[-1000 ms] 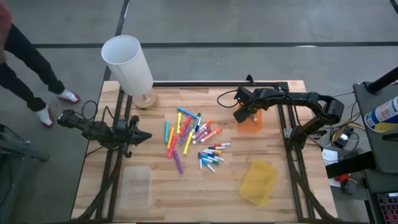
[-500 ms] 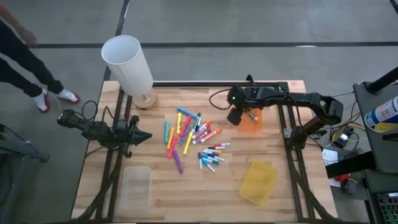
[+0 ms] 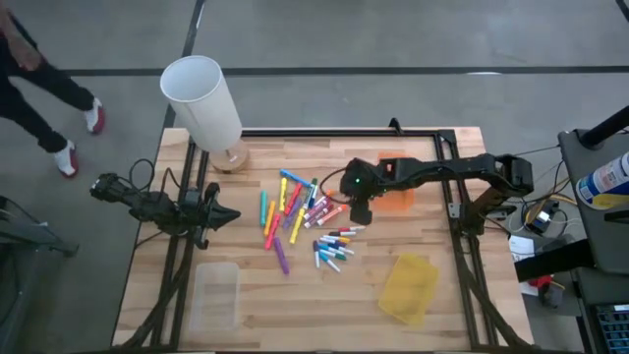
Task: Pick & Place Markers
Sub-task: Put the orange eraser marker into the orange bin
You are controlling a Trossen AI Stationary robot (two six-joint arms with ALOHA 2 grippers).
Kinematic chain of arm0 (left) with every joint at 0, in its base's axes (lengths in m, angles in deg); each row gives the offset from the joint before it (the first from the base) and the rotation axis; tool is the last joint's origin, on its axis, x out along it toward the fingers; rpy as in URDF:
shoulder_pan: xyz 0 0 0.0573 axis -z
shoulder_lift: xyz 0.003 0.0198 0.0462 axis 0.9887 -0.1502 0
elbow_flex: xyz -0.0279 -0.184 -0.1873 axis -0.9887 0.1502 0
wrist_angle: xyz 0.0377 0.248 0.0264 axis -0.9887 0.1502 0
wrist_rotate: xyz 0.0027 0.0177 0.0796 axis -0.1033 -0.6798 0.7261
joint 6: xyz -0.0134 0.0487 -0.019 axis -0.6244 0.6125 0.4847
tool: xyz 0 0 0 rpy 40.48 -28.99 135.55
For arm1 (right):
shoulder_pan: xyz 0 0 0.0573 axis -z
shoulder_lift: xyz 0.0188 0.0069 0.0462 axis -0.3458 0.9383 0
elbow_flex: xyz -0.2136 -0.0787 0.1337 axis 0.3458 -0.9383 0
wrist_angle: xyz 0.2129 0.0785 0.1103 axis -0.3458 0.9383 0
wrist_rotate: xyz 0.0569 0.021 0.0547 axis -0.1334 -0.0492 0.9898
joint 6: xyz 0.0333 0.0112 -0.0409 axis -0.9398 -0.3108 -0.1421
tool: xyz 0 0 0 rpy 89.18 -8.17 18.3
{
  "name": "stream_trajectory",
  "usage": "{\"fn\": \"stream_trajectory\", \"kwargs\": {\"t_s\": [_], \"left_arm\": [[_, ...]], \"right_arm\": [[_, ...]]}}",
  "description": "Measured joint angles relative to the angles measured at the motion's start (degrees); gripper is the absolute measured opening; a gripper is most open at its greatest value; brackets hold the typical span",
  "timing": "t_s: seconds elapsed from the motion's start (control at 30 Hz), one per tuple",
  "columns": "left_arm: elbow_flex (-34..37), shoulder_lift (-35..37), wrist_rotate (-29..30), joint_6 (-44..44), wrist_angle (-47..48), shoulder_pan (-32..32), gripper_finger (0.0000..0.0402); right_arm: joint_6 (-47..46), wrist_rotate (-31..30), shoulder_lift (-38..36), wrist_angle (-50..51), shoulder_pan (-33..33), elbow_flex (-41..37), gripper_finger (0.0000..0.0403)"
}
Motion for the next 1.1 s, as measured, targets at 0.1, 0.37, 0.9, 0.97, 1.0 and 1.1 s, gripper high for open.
{"fn": "stream_trajectory", "kwargs": {"t_s": [0.1, 0.37, 0.9, 0.97, 1.0, 1.1], "left_arm": [[0.00, -0.02, 0.00, 0.00, 0.00, 0.01, 0.0000], [0.00, -0.02, 0.00, -0.02, -0.03, 0.01, 0.0000], [0.00, -0.22, 0.02, -0.04, 0.77, 0.01, 0.0000], [0.01, -0.25, 0.02, -0.04, 0.87, -0.01, 0.0000], [0.00, -0.26, 0.04, -0.04, 0.84, 0.01, 0.0000], [0.00, -0.26, 0.04, -0.04, 0.90, -0.01, 0.0000]], "right_arm": [[1.80, -0.06, 2.97, 0.01, -1.38, 1.29, 0.0144], [6.16, -0.09, 10.28, 0.27, -3.47, 7.83, 0.0148], [11.29, -0.24, 19.38, 4.22, -3.40, 11.63, 0.0148], [11.31, -0.24, 20.13, 4.39, -3.36, 11.63, 0.0144], [11.31, -0.26, 20.55, 4.37, -3.36, 11.63, 0.0141], [11.75, -0.28, 21.67, 4.41, -3.25, 11.63, 0.0134]]}}
